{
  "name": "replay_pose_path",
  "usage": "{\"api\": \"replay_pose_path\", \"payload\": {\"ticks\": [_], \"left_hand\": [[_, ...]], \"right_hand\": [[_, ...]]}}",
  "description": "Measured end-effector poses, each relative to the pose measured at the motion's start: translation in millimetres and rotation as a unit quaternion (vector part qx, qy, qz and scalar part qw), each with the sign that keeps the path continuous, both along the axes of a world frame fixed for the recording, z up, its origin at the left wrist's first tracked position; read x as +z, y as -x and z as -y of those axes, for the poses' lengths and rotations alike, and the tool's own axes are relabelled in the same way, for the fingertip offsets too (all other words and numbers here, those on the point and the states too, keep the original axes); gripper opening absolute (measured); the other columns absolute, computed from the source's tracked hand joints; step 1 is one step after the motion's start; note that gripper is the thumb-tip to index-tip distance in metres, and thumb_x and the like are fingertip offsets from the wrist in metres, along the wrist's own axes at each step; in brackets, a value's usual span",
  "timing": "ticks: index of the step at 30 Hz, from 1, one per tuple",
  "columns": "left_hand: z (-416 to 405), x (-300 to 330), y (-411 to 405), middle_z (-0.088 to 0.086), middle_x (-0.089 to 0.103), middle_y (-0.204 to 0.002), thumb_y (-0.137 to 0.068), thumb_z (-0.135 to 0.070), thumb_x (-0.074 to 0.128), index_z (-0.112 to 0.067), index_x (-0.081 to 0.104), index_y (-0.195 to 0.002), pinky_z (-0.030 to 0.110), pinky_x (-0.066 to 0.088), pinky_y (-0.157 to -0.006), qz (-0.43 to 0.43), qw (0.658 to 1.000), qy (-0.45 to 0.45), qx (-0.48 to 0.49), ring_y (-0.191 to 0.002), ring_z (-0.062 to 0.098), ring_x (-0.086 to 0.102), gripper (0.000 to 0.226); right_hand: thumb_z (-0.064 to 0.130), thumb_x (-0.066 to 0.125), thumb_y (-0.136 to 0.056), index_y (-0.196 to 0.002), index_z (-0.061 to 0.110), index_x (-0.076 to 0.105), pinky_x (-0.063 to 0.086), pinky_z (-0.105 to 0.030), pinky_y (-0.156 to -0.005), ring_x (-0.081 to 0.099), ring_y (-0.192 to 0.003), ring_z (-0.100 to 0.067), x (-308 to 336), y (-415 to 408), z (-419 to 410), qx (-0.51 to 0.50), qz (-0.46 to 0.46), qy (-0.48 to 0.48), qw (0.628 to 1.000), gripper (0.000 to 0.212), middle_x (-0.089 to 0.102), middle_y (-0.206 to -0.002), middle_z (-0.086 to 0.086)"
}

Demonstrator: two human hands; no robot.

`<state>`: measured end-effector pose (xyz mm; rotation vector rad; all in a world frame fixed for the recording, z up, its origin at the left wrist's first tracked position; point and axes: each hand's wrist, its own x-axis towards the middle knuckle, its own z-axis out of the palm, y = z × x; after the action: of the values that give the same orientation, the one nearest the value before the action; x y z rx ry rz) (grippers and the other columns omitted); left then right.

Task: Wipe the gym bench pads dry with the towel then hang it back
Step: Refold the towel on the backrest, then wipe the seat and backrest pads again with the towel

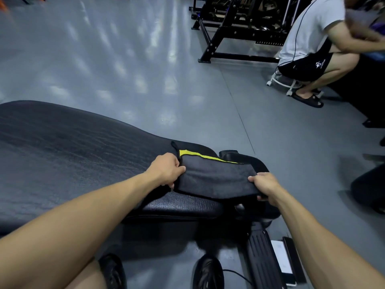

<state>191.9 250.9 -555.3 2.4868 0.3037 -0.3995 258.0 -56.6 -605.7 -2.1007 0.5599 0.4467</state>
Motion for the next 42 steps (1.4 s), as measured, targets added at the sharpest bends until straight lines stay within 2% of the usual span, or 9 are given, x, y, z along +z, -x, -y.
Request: {"api": "replay_pose_path", "payload": {"ticks": [7, 14, 17, 20, 22, 27, 33, 37, 42], "left_hand": [[-0.3, -0.2, -4.5, 0.009, 0.075, -0.065, -0.097, -0.037, 0.057, -0.017, 0.054, -0.069, 0.02, 0.043, -0.047, -0.017, 1.0, -0.003, -0.001, -0.06, 0.027, 0.074, 0.035], [-6.8, 11.7, 5.6, 0.006, 0.078, -0.073, -0.102, -0.029, 0.053, -0.014, 0.057, -0.083, 0.02, 0.043, -0.038, 0.002, 0.998, 0.063, 0.003, -0.045, 0.015, 0.065, 0.025], [-18.0, 9.8, 9.5, 0.003, 0.078, -0.075, -0.102, -0.019, 0.047, -0.009, 0.059, -0.099, 0.023, 0.045, -0.039, 0.0, 0.995, 0.098, 0.019, -0.047, 0.015, 0.065, 0.016], [-20.7, 10.1, 12.7, 0.001, 0.077, -0.079, -0.103, -0.021, 0.046, -0.011, 0.061, -0.107, 0.024, 0.048, -0.042, 0.004, 0.995, 0.103, 0.008, -0.051, 0.016, 0.066, 0.019], [-17.5, 10.4, 14.0, 0.002, 0.077, -0.081, -0.103, -0.03, 0.05, -0.014, 0.062, -0.108, 0.024, 0.05, -0.044, 0.008, 0.997, 0.081, -0.017, -0.054, 0.017, 0.068, 0.021], [-14.8, 4.2, 14.7, -0.002, 0.072, -0.096, -0.097, -0.048, 0.058, -0.019, 0.058, -0.119, 0.037, 0.055, -0.082, 0.031, 0.994, -0.038, -0.098, -0.074, 0.018, 0.062, 0.037], [-23.2, 0.6, 15.8, -0.014, 0.069, -0.094, -0.096, -0.039, 0.057, -0.027, 0.062, -0.12, 0.038, 0.053, -0.09, 0.084, 0.988, -0.043, -0.123, -0.095, 0.016, 0.065, 0.027], [-27.4, -4.1, 13.4, -0.016, 0.068, -0.091, -0.097, -0.037, 0.058, -0.026, 0.061, -0.12, 0.037, 0.053, -0.087, 0.083, 0.985, -0.045, -0.148, -0.09, 0.012, 0.063, 0.026], [-29.3, -8.6, 7.6, -0.018, 0.067, -0.087, -0.097, -0.035, 0.058, -0.027, 0.062, -0.118, 0.035, 0.053, -0.085, 0.092, 0.982, -0.048, -0.157, -0.088, 0.01, 0.062, 0.023]], "right_hand": [[0.018, 0.062, -0.094, -0.085, 0.015, 0.068, 0.041, -0.021, -0.044, 0.06, -0.062, -0.015, 41.1, 22.5, -31.7, -0.076, 0.147, -0.179, 0.97, 0.011, 0.07, -0.071, 0.003], [0.043, 0.064, -0.094, -0.14, 0.038, 0.05, 0.05, -0.027, -0.043, 0.066, -0.055, -0.018, 76.7, 58.3, -128.4, 0.263, 0.156, -0.132, 0.943, 0.048, 0.072, -0.085, -0.007], [0.052, 0.058, -0.091, -0.114, 0.03, 0.069, 0.061, -0.042, -0.075, 0.072, -0.083, -0.021, 64.0, 50.6, -120.9, 0.181, 0.205, -0.015, 0.962, 0.034, 0.075, -0.095, 0.003], [0.054, 0.057, -0.091, -0.129, 0.02, 0.06, 0.049, -0.042, -0.098, 0.059, -0.119, -0.029, 39.7, 39.8, -97.1, 0.15, 0.139, 0.152, 0.967, 0.051, 0.063, -0.129, -0.005], [0.056, 0.061, -0.089, -0.132, 0.013, 0.06, 0.049, -0.042, -0.1, 0.058, -0.123, -0.029, 26.5, 41.6, -95.2, 0.142, 0.063, 0.115, 0.981, 0.061, 0.062, -0.133, -0.007], [0.041, 0.08, -0.079, -0.084, 0.013, 0.072, 0.058, -0.03, -0.064, 0.07, -0.071, -0.015, 24.3, 48.3, -106.6, 0.072, 0.048, -0.055, 0.995, 0.03, 0.074, -0.081, 0.001], [0.015, 0.079, -0.068, -0.086, 0.003, 0.073, 0.048, -0.031, -0.057, 0.062, -0.063, -0.025, 60.5, 26.9, -69.5, -0.009, 0.025, -0.17, 0.985, 0.023, 0.07, -0.074, -0.013], [0.015, 0.076, -0.068, -0.071, 0.018, 0.051, 0.036, -0.033, -0.055, 0.047, -0.063, -0.022, 94.8, -18.4, -37.0, 0.045, 0.219, 0.026, 0.974, 0.026, 0.052, -0.065, -0.003], [0.025, 0.069, -0.077, -0.105, 0.017, 0.049, 0.045, -0.038, -0.07, 0.059, -0.087, -0.037, 95.5, -27.9, -46.3, 0.236, 0.248, 0.32, 0.884, 0.036, 0.062, -0.091, -0.011]]}}
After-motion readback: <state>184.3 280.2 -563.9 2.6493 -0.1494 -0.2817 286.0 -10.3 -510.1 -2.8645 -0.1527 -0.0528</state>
